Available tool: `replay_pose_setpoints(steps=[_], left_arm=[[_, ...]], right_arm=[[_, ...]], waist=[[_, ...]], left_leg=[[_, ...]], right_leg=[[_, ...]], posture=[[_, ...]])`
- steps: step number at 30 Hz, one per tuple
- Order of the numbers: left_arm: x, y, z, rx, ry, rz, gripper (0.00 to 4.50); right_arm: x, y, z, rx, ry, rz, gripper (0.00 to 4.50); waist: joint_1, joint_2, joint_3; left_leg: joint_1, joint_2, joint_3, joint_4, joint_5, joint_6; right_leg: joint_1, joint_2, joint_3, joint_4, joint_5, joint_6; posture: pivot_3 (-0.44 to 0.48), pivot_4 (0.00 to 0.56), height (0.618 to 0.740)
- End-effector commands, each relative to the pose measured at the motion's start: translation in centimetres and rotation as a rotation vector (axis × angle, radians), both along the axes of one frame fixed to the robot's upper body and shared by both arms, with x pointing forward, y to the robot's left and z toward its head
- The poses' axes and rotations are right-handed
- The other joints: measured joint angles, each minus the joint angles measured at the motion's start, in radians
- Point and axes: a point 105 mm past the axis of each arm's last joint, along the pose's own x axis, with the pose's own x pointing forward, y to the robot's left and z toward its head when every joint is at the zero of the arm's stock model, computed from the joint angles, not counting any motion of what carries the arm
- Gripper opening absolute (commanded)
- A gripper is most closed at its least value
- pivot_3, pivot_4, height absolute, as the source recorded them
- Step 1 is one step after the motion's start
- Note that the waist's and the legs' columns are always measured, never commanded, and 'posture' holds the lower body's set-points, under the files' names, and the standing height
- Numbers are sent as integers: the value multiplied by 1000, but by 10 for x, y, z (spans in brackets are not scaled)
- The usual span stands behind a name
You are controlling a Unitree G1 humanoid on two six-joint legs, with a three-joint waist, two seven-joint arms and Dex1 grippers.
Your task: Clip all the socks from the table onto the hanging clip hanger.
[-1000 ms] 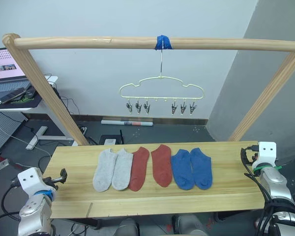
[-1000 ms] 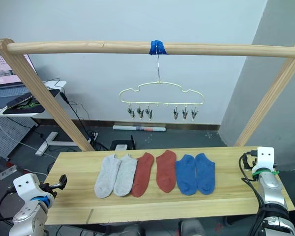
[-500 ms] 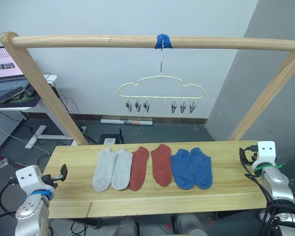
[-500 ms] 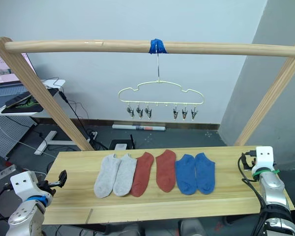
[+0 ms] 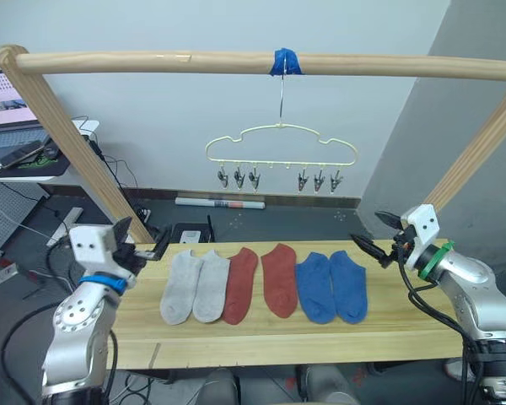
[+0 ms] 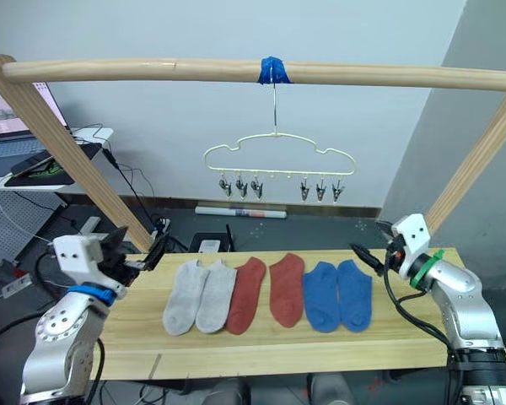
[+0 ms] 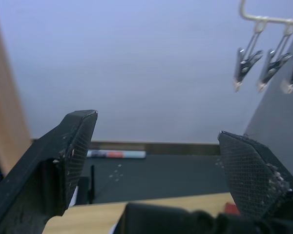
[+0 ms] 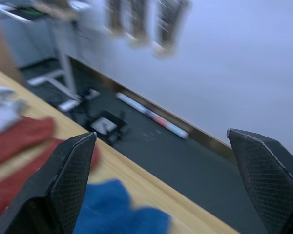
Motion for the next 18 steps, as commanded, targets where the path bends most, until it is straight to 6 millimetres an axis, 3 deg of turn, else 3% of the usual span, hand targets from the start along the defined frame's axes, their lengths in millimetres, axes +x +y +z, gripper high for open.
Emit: replay_pose_setpoints(steps=[1,8,14,18], left_arm=[[17,-29,27,-6,-90,-93,4446],[45,-50,28,22,-97,-131,4446],[61,-62,33,1,-127,-152,4446],[68,-67,33,-38,-138,-155,3562]], right_arm=[[-8,48,61,116,-139,187,4500],[-14,91,88,140,-202,294,4500],[-17,109,93,146,-212,334,4500],[-17,114,95,151,-221,345,4500]], waist=[[-3,-1,2],[-22,-1,2],[-32,-1,2],[-39,-1,2]], left_leg=[[-1,0,0,0,0,0],[-2,0,-1,0,0,-1],[-13,0,-1,1,0,-1],[-13,0,-2,1,0,-1]], right_leg=[[-1,0,0,0,0,0],[-2,1,0,0,0,5],[-11,1,0,1,2,8],[-12,1,-1,2,2,8]], posture=[[-151,103,740],[-184,94,740],[-211,90,740],[-223,94,740]])
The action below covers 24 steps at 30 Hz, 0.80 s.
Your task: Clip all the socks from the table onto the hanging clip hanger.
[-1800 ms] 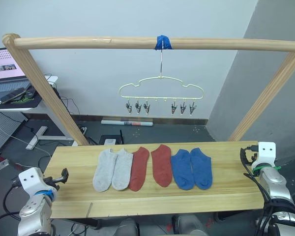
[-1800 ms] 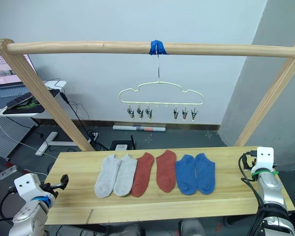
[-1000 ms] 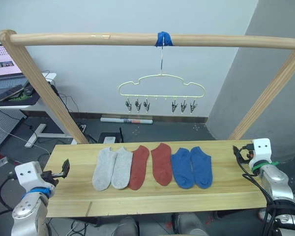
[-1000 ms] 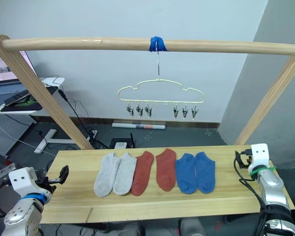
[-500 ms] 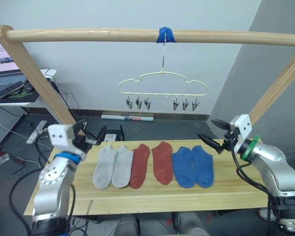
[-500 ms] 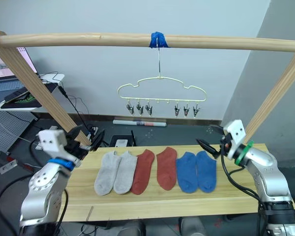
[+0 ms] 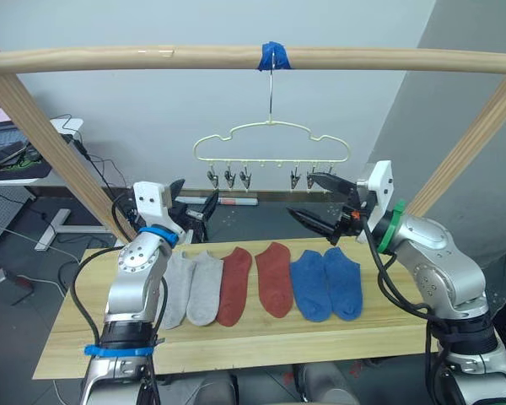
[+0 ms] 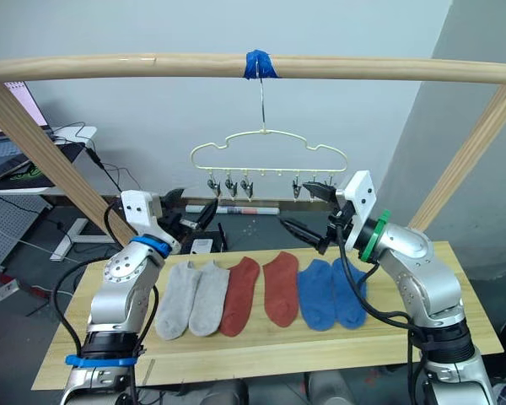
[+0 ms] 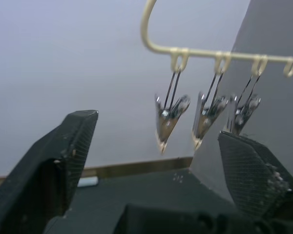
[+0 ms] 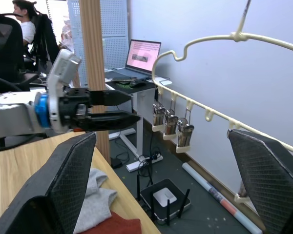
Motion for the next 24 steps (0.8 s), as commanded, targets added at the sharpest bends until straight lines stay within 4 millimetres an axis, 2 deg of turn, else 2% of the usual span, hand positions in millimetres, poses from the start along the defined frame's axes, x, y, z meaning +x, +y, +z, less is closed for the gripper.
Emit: replay_pose_setpoints(steps=[1,2,12,24], left_arm=[[3,-3,9,-11,-41,-3,3254],[4,-3,9,-8,-43,-4,2981],[15,-11,5,-10,-53,-10,2981],[18,-3,11,-34,-102,59,2981]], right_arm=[[-4,5,13,6,-56,15,4500],[-4,5,12,5,-56,15,4500],[-2,8,13,8,-50,28,4500],[-3,15,23,12,-74,84,4500]], waist=[[-4,0,0],[-7,0,0],[-25,0,0],[-49,0,0]], left_leg=[[0,0,0,0,0,0],[0,0,0,0,0,0],[0,0,-1,1,0,0],[0,0,-1,1,0,0]], right_leg=[[0,0,0,0,0,0],[0,0,0,0,0,0],[0,0,0,1,0,0],[0,0,0,2,1,1]], posture=[[-223,94,740],[-226,95,740],[-233,99,740],[-235,100,740]])
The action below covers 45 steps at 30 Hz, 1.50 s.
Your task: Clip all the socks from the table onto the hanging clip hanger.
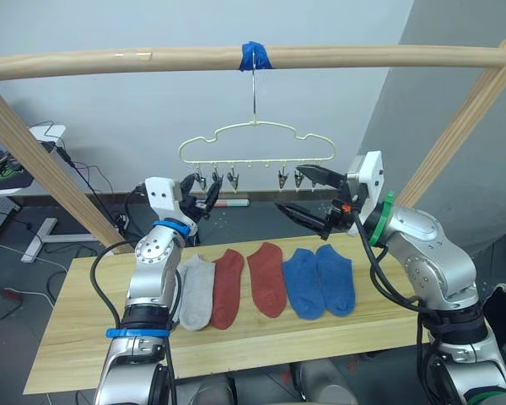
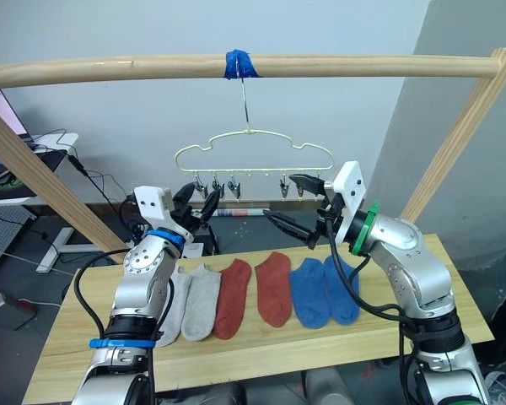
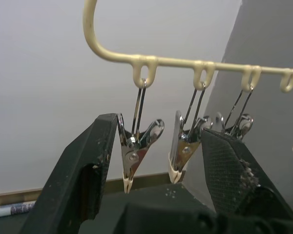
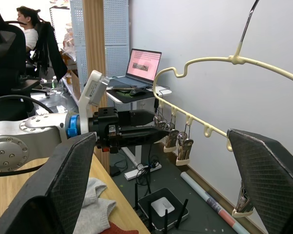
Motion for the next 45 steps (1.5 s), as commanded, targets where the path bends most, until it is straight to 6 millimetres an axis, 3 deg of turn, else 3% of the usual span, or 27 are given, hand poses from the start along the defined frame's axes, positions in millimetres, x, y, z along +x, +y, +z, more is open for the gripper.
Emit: replay_pose_setpoints(steps=[1,15,45], left_arm=[[0,4,16,-12,-60,19,2981],[-7,22,12,-12,-49,71,2981],[15,15,19,46,-86,62,2981]], right_arm=[[-3,3,11,7,-41,32,4500],[-4,4,13,0,-39,47,4500],[-3,3,14,-6,-44,37,4500]], waist=[[0,0,0],[-1,0,0],[-24,0,0]], left_leg=[[0,0,0,0,0,0],[0,0,0,1,0,0],[0,0,-1,3,0,0]], right_leg=[[0,0,0,0,0,0],[0,0,0,1,0,0],[0,0,0,4,1,0]], posture=[[-234,101,740],[-236,102,740],[-249,97,740]])
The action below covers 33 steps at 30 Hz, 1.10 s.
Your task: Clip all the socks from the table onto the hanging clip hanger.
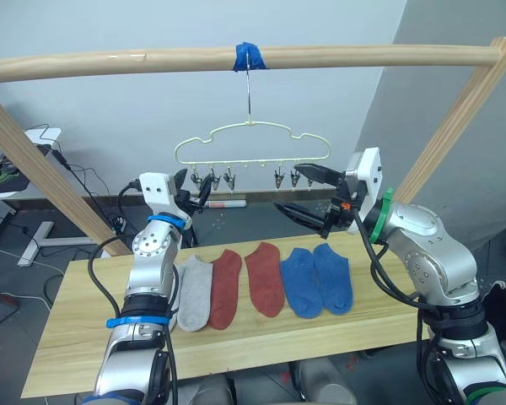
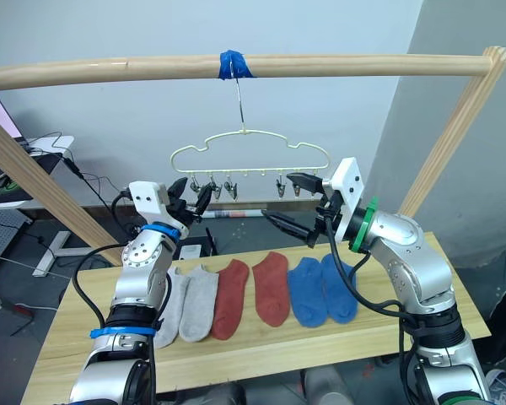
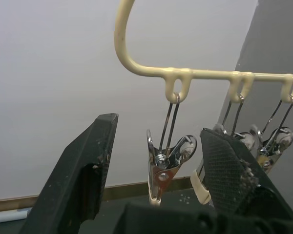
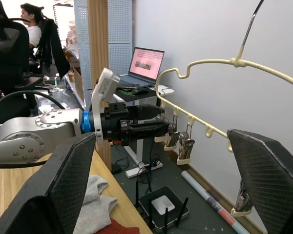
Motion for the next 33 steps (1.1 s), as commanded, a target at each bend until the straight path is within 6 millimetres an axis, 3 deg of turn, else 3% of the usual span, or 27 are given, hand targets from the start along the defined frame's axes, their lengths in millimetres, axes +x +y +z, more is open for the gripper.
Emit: replay_pose_setpoints(steps=[1,7,11,16,19,23,26,33], left_arm=[[1,0,18,20,-70,-2,2633],[0,-1,17,3,-69,-9,813],[-1,0,17,0,-69,-7,15],[-5,3,22,11,-64,-18,15],[-9,2,25,14,-32,-55,15],[-19,6,26,37,53,-121,15],[-29,7,30,27,102,-174,15],[-39,-1,25,-58,229,-244,15]], right_arm=[[-3,1,11,11,-43,13,4500],[-3,-1,12,14,-41,7,4500],[-2,-1,11,17,-33,3,4500],[3,-15,-18,-63,28,-63,4500],[8,-32,-55,-184,106,-153,4500],[25,-84,-133,-409,294,-383,4500],[31,-104,-169,-483,384,-437,4500],[49,-108,-203,-546,441,-452,4500]], waist=[[-2,0,0],[-4,0,0],[-4,0,0],[-1,0,0],[0,0,0],[2,0,1],[2,1,3],[3,3,11]], left_leg=[[0,0,0,0,0,0],[1,0,0,1,0,0],[1,0,0,3,0,0],[0,0,-1,9,0,0],[0,0,-1,11,0,0],[1,0,0,12,0,0],[2,0,0,11,0,0],[3,0,0,12,0,0]], right_leg=[[0,0,0,0,0,0],[0,0,0,2,0,0],[0,0,0,4,0,0],[0,0,0,8,0,0],[1,1,0,9,0,0],[1,1,1,11,0,0],[1,1,1,12,0,0],[1,2,2,13,0,0]], posture=[[-248,97,740],[-250,99,740],[-247,101,740],[-232,108,740],[-212,120,740],[-185,132,740],[-179,132,740],[-166,137,740]])
